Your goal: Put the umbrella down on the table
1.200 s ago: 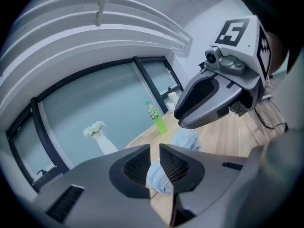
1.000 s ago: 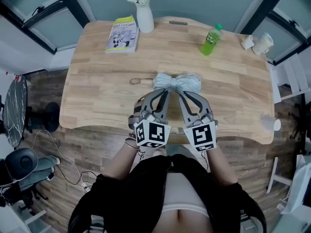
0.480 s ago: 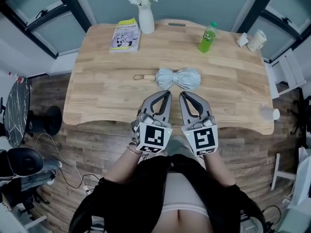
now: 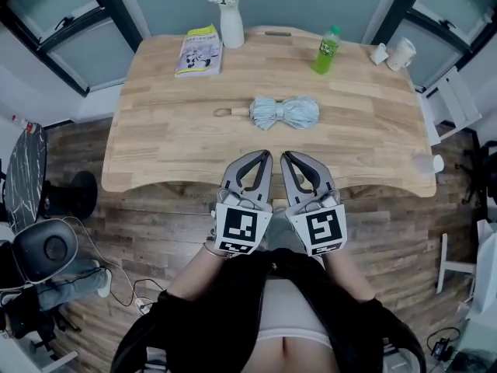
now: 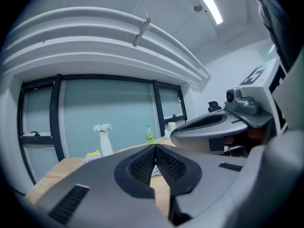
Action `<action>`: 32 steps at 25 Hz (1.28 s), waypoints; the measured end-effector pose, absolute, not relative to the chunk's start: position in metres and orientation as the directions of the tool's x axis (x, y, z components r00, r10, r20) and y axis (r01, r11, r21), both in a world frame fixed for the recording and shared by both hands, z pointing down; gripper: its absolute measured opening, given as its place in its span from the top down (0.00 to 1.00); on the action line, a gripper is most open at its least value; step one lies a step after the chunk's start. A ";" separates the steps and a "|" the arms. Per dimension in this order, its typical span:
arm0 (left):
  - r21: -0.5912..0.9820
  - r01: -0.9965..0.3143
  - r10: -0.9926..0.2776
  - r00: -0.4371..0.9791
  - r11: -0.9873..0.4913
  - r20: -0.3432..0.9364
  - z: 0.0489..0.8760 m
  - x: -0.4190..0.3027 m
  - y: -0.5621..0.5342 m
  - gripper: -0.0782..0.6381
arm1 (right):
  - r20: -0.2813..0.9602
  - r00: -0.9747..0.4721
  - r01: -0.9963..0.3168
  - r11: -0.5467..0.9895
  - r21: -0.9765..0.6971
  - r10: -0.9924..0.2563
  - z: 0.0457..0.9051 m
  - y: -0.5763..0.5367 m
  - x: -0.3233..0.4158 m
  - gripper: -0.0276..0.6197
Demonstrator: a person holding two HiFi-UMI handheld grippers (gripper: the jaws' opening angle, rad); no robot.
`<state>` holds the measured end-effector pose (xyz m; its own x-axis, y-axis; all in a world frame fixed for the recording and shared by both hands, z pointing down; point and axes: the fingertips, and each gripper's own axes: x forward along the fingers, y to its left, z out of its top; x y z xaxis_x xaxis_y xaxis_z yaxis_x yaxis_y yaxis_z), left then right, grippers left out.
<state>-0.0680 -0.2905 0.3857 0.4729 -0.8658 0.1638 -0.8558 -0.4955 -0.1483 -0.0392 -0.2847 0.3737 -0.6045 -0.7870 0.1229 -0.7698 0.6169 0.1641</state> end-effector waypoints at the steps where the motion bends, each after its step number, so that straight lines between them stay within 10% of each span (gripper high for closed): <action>1: -0.142 -0.859 -0.868 0.471 -0.492 0.160 0.385 -0.070 -0.286 0.88 | 0.125 -0.600 -0.773 0.613 0.166 -0.790 0.374 -0.280 -0.038 0.91; 32: -0.045 -0.857 -0.858 0.511 -0.513 0.048 0.339 0.003 -0.154 0.88 | 0.060 -0.614 -0.771 0.614 0.172 -0.787 0.346 -0.148 0.032 0.91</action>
<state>0.0028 -0.1539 0.3390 0.5108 -0.8583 0.0485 -0.8573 -0.5128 -0.0452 0.0323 -0.1481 0.3458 -0.6138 -0.7872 0.0601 -0.7705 0.6139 0.1715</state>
